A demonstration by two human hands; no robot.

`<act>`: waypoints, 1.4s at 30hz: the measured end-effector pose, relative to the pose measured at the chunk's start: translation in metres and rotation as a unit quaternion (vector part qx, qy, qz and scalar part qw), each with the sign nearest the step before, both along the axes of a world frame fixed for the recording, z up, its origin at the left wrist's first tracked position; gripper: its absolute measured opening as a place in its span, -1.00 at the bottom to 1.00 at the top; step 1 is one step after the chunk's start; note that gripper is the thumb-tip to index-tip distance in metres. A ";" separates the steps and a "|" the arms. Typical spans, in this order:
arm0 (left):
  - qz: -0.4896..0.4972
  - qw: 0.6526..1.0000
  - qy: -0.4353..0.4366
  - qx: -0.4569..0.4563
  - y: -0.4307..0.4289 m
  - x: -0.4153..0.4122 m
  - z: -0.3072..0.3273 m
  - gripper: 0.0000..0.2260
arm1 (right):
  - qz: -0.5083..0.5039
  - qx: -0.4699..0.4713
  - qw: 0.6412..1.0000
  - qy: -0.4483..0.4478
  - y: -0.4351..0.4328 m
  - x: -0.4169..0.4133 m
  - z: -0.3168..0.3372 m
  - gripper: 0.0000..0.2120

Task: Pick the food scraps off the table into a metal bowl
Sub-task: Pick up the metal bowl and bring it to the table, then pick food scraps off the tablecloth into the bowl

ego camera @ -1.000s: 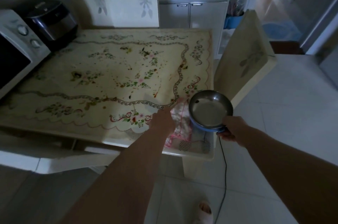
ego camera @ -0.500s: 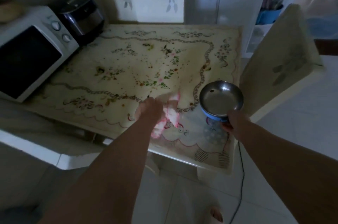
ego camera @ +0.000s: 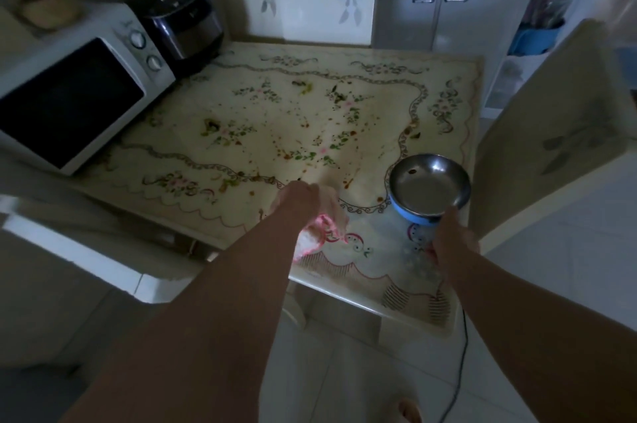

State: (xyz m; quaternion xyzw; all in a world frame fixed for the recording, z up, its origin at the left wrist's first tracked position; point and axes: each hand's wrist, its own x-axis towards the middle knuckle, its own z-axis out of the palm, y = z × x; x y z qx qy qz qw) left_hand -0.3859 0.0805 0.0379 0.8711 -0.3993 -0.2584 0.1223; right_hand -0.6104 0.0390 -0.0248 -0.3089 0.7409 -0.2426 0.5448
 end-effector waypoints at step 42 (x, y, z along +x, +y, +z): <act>-0.034 0.991 -0.069 0.108 0.036 0.492 -0.041 -0.35 | 0.549 -0.193 0.774 0.247 0.020 0.530 0.009 -0.72</act>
